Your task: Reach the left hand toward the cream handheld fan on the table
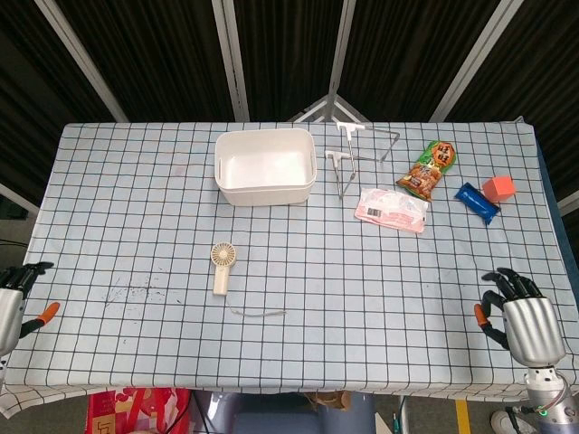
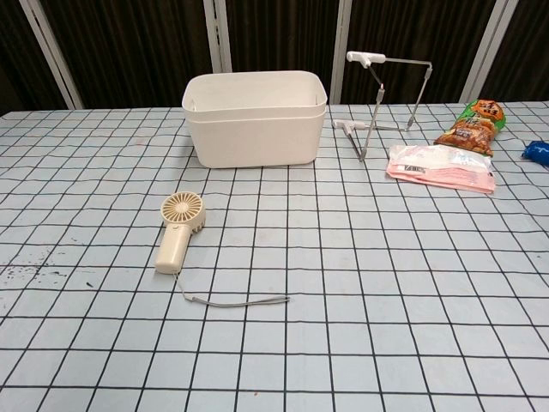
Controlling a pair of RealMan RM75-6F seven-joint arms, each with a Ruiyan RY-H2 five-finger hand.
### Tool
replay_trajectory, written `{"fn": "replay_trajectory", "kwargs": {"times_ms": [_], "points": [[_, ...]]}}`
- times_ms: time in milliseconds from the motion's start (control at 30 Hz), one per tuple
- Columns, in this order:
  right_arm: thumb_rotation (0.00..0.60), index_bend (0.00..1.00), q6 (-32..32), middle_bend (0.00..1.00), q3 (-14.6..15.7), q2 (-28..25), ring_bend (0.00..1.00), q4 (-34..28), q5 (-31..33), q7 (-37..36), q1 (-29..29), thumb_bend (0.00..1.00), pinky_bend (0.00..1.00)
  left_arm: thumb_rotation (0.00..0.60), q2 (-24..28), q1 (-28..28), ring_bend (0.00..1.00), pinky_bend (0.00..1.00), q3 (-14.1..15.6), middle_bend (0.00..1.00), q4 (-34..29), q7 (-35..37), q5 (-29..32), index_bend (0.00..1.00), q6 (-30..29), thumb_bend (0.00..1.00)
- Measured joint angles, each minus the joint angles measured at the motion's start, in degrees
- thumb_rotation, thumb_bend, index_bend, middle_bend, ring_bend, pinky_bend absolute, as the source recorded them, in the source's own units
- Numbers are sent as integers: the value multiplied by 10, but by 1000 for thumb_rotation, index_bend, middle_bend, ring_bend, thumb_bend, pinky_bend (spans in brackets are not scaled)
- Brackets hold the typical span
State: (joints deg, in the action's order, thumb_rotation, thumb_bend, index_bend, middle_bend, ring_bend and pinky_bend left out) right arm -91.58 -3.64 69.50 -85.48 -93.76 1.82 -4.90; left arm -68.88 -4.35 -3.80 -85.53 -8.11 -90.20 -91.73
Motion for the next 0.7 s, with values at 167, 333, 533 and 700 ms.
{"fn": "replay_trajectory", "kwargs": {"times_ms": [167,333,533,700], "points": [[600,204,9,159,1,-5,80,-7,7,4,-4,430,206,600,28,-4,0,67,7,0,-39,-34,33,0,36,0],[600,204,13,158,3,-7,80,-5,6,1,-5,430,206,600,29,-7,0,67,8,0,-46,-44,34,0,41,0],[600,204,9,159,6,-10,80,-7,4,-7,-2,430,206,600,27,-8,0,67,10,0,-55,-59,33,0,43,0],[600,204,4,159,6,-11,80,-8,2,-10,0,430,206,600,25,-11,0,67,11,0,-62,-76,27,0,46,0]]}}
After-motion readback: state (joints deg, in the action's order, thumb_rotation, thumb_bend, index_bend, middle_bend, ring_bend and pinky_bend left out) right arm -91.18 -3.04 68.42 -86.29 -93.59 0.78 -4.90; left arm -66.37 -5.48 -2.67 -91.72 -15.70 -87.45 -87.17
